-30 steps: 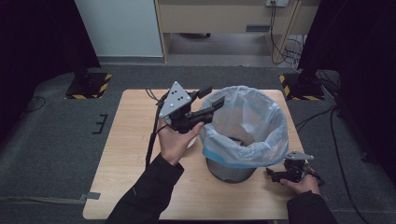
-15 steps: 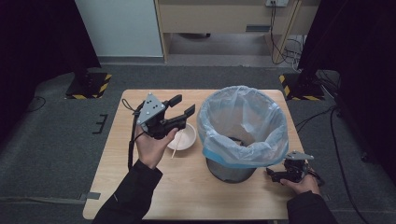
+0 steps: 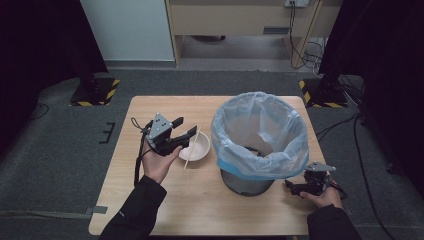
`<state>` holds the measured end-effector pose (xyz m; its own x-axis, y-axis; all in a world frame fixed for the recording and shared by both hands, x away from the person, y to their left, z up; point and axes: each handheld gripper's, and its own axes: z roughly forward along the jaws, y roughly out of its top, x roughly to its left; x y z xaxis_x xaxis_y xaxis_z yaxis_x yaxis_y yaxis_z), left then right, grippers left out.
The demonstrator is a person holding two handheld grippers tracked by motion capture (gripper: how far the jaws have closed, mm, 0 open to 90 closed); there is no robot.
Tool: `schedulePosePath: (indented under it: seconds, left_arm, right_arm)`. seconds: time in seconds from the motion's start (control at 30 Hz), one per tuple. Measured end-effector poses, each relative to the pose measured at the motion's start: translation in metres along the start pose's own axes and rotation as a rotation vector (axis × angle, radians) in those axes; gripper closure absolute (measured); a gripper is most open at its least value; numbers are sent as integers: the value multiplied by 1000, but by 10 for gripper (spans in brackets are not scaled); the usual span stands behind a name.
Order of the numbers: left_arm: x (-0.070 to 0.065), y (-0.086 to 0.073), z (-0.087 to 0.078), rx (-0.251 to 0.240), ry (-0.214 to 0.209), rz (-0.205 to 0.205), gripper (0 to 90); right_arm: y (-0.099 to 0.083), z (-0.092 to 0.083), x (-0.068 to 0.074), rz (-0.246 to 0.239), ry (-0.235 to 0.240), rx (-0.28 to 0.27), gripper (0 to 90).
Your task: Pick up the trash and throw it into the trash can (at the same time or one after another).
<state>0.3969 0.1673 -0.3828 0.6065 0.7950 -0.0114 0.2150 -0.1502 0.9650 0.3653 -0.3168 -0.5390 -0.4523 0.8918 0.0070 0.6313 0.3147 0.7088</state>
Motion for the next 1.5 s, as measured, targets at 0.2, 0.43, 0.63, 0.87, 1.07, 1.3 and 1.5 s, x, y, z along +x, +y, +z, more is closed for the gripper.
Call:
schedulePosePath:
  seconds: [0.2, 0.43, 0.63, 0.87, 1.07, 1.3, 1.5]
  left_arm:
    - [7, -21, 12, 71, 18, -7, 403]
    - [15, -42, 27, 151, 32, -23, 403]
    - [19, -61, 38, 225, 41, -25, 406]
    - [19, -77, 50, 298, 48, -8, 430]
    - [20, -84, 62, 329, 57, -43, 460]
    - [21, -92, 74, 384, 56, -78, 547]
    - [23, -95, 79, 417, 63, -107, 630]
  right_arm:
    - [0, 0, 0, 0, 0, 0, 10]
    - [0, 0, 0, 0, -1, 0, 10]
    - [0, 0, 0, 0, 0, 0, 10]
    - [0, 0, 0, 0, 0, 0, 10]
    - [0, 0, 0, 0, 1, 0, 10]
    - [0, 0, 0, 1, -1, 0, 10]
    - [0, 0, 0, 0, 0, 0, 10]
